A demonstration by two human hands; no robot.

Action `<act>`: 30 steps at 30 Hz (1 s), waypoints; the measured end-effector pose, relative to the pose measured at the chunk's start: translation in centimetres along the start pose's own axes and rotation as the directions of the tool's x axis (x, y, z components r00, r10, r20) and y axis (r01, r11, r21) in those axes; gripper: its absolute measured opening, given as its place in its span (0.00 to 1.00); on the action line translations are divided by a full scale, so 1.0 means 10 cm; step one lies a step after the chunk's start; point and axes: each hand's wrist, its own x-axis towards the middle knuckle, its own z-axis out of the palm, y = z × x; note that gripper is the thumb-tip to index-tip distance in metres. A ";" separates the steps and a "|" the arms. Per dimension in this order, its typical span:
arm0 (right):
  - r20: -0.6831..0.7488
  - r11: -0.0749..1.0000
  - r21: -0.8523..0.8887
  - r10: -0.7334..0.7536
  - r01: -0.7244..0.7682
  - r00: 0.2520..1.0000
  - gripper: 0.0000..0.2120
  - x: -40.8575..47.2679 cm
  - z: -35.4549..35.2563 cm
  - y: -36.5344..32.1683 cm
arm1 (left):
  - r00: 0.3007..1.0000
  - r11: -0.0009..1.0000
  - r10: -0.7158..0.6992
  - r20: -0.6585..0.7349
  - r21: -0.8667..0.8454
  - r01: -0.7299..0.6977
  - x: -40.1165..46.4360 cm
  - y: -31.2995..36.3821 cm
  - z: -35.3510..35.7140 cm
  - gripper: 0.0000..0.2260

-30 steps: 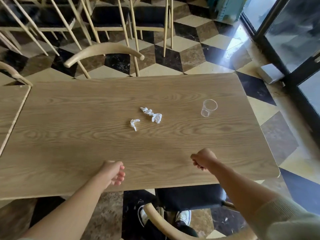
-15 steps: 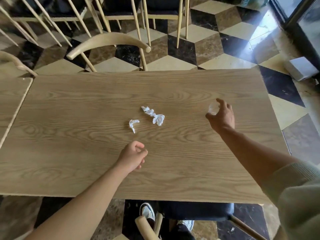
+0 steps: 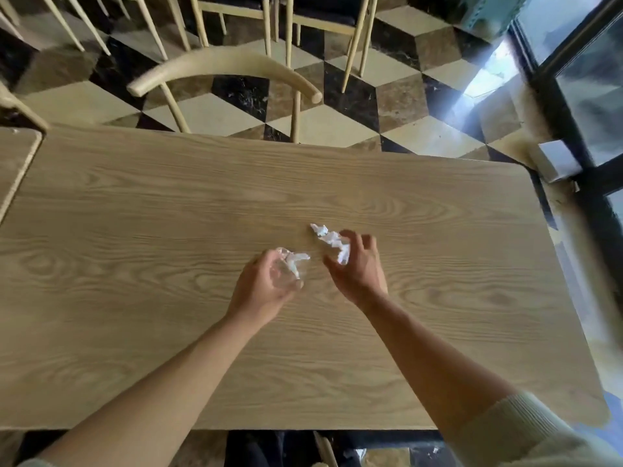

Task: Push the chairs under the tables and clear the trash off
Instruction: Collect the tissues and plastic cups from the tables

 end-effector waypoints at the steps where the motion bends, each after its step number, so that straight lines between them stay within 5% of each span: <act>1: -0.066 0.992 -0.087 0.084 -0.090 0.994 0.31 0.09 0.05 -0.02 | 1.000 1.000 -0.010 -0.005 0.017 0.010 0.02 -0.13 -0.15 0.27; 5: -0.075 0.960 -0.136 0.236 -0.244 0.969 0.34 0.27 0.25 -0.09 | 0.998 0.998 -0.033 -0.047 0.050 0.036 0.01 -0.48 -0.50 0.29; 9: -0.025 0.971 -0.224 0.082 -0.086 0.996 0.29 0.36 0.65 -0.49 | 0.995 0.999 -0.043 -0.087 -0.001 0.044 0.01 -0.78 -0.81 0.25; 14: 0.128 0.958 -0.253 -0.108 0.138 0.986 0.34 0.09 0.87 -0.53 | 0.986 0.992 -0.117 -0.119 -0.061 0.111 -0.09 -1.02 -1.03 0.24; 17: 0.161 0.944 -0.180 -0.248 0.276 0.955 0.24 -0.22 0.92 -0.37 | 0.983 0.988 -0.143 -0.112 -0.072 0.135 -0.20 -1.15 -1.05 0.23; 22: 0.112 0.961 -0.192 -0.180 0.199 0.977 0.07 -0.44 0.89 -0.39 | 0.986 0.985 -0.164 -0.035 -0.061 0.161 -0.40 -1.21 -1.04 0.27; 25: 0.167 0.979 -0.059 -0.182 0.194 0.969 0.06 -0.52 0.85 -0.80 | 0.991 0.991 -0.134 0.016 0.033 0.134 -0.51 -1.25 -1.07 0.30; 27: 0.239 0.966 0.023 -0.256 0.258 0.937 0.06 -0.61 0.80 -1.09 | 0.992 0.987 -0.119 0.035 0.112 0.115 -0.64 -1.19 -1.08 0.32; 30: 0.432 0.858 -0.037 -0.448 0.512 0.783 0.09 -0.83 0.76 -1.46 | 0.996 0.973 -0.091 -0.003 0.215 0.089 -0.89 -0.99 -1.21 0.27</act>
